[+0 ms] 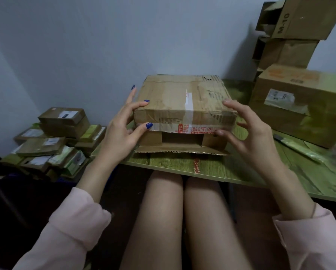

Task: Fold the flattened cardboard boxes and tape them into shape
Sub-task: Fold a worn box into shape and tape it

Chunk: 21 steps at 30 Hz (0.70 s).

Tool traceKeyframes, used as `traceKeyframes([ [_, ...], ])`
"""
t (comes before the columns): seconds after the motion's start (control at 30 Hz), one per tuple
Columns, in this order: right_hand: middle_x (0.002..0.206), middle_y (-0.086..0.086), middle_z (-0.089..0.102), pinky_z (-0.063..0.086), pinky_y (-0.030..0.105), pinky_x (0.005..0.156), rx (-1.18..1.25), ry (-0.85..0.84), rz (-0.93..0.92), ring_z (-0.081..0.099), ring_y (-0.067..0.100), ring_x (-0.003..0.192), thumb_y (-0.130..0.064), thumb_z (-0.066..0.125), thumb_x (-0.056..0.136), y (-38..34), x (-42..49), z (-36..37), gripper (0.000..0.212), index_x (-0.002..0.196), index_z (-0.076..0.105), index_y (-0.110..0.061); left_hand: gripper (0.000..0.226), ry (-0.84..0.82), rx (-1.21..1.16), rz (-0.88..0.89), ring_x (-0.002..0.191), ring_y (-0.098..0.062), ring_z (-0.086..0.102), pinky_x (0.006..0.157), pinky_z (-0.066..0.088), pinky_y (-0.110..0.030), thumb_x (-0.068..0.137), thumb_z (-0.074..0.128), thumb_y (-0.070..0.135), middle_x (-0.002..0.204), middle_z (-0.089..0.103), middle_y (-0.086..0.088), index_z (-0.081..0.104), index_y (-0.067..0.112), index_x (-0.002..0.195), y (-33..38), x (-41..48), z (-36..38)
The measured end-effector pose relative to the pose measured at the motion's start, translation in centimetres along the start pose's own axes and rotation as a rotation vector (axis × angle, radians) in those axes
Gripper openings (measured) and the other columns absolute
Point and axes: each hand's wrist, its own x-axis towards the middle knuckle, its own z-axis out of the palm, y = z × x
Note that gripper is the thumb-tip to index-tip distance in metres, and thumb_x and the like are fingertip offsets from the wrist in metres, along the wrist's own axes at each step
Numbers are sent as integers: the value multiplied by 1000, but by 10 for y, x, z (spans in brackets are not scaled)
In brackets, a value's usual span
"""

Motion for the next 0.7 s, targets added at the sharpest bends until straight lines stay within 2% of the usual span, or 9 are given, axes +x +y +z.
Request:
traceKeyframes([
  [0.1, 149, -25, 22, 37, 47, 109, 98, -217, 75, 26, -3, 137, -51, 70, 68, -3, 0, -10, 79, 138, 36, -38, 46, 2, 16, 14, 113, 29, 33, 77, 44, -1, 87, 63, 6, 146, 32, 17, 49, 21, 128, -1, 2, -1],
  [0.2, 150, -31, 3, 31, 46, 113, 105, -333, 104, 12, -6, 140, -55, 76, 53, -4, -2, -11, 103, 140, 21, -44, 46, 14, 3, 16, 116, 16, 40, 72, 48, -4, 87, 63, 9, 141, 35, 22, 49, 24, 128, -2, 2, 0],
  [0.3, 154, -20, 4, 33, 46, 112, 57, -277, 61, 12, -1, 141, -54, 76, 54, -3, -4, -3, 102, 139, 20, -42, 46, 33, -14, 10, 119, 6, 41, 69, 50, -7, 87, 63, 9, 136, 35, 29, 48, 28, 126, -4, 0, 3],
  [0.37, 154, -15, 10, 35, 46, 111, 56, -200, 42, 15, -1, 141, -51, 75, 58, -2, -4, 3, 96, 138, 24, -37, 46, 35, -23, 6, 117, 7, 43, 69, 51, -8, 87, 63, 8, 138, 36, 25, 48, 28, 126, -4, 0, 3],
  [0.47, 152, -16, 17, 35, 42, 112, 92, -99, 59, 19, -2, 141, -45, 75, 63, -1, -4, 12, 86, 136, 31, -34, 47, 22, -46, 6, 124, -5, 44, 73, 55, -15, 87, 63, 7, 141, 37, 21, 48, 30, 125, -5, 1, 2],
  [0.6, 152, -5, 25, 20, 14, 113, 76, 7, 81, 24, 4, 140, -19, 83, 66, -2, -6, 25, 82, 130, 34, -31, 51, -24, -80, -16, 129, -5, 40, 87, 54, -25, 84, 66, 16, 139, 32, 32, 45, 35, 127, -7, 0, 0],
  [0.7, 151, -4, 28, 19, 7, 110, 55, 46, 97, 26, 6, 139, -16, 83, 66, -1, -6, 28, 82, 129, 34, -33, 68, -55, -59, -30, 131, -6, 38, 94, 52, -34, 70, 73, 43, 140, 28, 36, 42, 35, 130, -8, -1, 0],
])
